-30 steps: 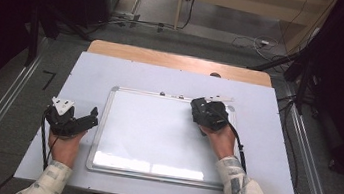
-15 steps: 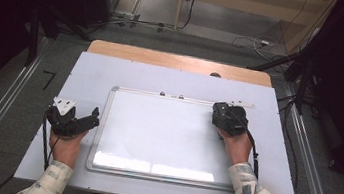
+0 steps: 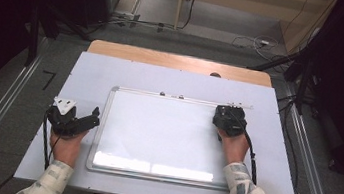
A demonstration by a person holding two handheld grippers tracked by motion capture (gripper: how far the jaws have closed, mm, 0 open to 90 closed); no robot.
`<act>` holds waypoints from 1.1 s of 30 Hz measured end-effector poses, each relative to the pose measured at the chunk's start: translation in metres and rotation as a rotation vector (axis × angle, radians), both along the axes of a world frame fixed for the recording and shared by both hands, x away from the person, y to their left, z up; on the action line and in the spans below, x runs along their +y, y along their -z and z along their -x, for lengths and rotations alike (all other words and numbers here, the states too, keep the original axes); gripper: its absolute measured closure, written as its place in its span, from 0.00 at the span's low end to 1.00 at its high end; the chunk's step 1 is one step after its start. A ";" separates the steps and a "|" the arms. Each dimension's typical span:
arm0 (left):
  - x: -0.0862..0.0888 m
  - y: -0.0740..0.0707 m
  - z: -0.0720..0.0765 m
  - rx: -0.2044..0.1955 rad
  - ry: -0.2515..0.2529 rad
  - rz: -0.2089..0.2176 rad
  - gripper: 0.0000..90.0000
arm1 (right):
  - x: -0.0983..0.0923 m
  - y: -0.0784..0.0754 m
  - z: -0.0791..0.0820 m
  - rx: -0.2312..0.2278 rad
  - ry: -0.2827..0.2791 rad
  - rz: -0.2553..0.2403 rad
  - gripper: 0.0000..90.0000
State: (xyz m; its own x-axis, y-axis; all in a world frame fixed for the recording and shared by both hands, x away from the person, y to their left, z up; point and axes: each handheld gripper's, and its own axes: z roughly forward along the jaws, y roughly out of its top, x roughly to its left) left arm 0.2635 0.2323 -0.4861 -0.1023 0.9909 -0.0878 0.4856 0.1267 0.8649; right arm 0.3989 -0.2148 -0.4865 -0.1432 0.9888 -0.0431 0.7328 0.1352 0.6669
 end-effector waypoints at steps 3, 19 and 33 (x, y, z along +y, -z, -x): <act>0.000 0.000 -0.001 0.000 0.001 0.001 0.05 | -0.001 0.001 -0.002 0.004 0.030 -0.008 0.43; 0.002 -0.001 0.002 -0.005 -0.010 0.003 0.05 | -0.019 -0.028 0.029 -0.162 -0.153 -0.097 0.24; 0.010 -0.001 0.007 0.000 -0.034 -0.001 0.05 | -0.090 -0.030 0.078 -0.206 -0.212 -0.158 0.16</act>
State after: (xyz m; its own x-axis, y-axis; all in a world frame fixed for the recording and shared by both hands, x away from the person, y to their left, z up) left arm 0.2566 0.2424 -0.4849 -0.1354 0.9869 -0.0871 0.4808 0.1423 0.8652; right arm 0.3206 -0.3050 -0.4561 -0.3506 0.9347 0.0587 0.5466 0.1534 0.8232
